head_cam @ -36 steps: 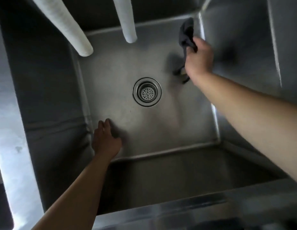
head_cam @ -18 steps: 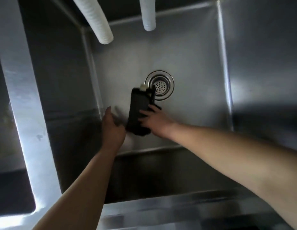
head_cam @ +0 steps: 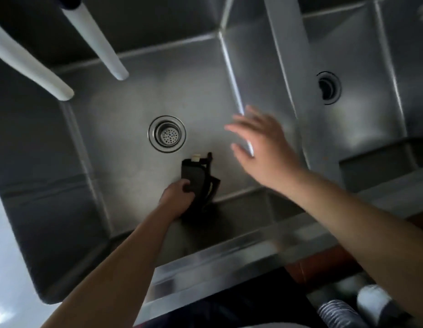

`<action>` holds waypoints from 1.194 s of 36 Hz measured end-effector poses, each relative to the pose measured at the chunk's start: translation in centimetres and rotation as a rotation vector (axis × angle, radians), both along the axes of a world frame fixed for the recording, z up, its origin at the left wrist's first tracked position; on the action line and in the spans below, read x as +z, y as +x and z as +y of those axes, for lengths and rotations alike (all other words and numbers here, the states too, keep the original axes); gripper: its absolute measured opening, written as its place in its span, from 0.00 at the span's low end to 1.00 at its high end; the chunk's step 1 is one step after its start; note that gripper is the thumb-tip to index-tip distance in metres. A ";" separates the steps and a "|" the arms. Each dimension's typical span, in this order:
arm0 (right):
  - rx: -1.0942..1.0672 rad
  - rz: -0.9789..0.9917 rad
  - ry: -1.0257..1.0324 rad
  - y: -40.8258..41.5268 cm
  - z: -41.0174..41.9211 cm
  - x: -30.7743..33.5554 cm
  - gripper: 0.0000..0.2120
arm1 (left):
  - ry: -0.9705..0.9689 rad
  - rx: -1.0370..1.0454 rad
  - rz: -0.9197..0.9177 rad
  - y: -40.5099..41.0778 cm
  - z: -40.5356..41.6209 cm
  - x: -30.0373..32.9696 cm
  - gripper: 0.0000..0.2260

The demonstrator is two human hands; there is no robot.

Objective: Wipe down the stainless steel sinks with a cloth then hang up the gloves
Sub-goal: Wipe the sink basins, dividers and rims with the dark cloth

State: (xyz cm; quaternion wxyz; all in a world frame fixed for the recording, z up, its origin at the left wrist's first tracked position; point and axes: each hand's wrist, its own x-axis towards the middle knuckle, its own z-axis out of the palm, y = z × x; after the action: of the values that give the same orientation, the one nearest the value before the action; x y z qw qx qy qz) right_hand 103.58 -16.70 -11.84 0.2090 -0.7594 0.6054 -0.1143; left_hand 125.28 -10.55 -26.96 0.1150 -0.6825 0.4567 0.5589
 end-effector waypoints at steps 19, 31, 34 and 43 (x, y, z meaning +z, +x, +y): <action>-0.237 0.322 -0.067 -9.3 -2.5 -2.4 0.30 | -0.196 0.065 -0.099 -6.8 -1.5 -1.8 0.20; -0.255 0.239 -0.075 -9.7 -2.7 -2.8 0.27 | -0.576 -0.180 -0.294 -8.6 -7.3 1.3 0.23; -0.262 0.218 -0.087 -9.7 -2.7 -2.9 0.27 | -0.284 -0.368 -0.364 -10.4 -6.3 -0.6 0.18; -0.248 0.204 -0.059 -9.8 -2.9 -2.8 0.28 | -0.096 -0.572 -0.150 -20.0 -1.7 -0.8 0.14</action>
State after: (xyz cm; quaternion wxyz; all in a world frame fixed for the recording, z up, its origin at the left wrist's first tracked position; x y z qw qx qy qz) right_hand 93.74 -19.59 -14.62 0.1085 -0.6923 0.7090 -0.0793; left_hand 105.32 -12.28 -27.78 0.2688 -0.5702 0.6465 0.4298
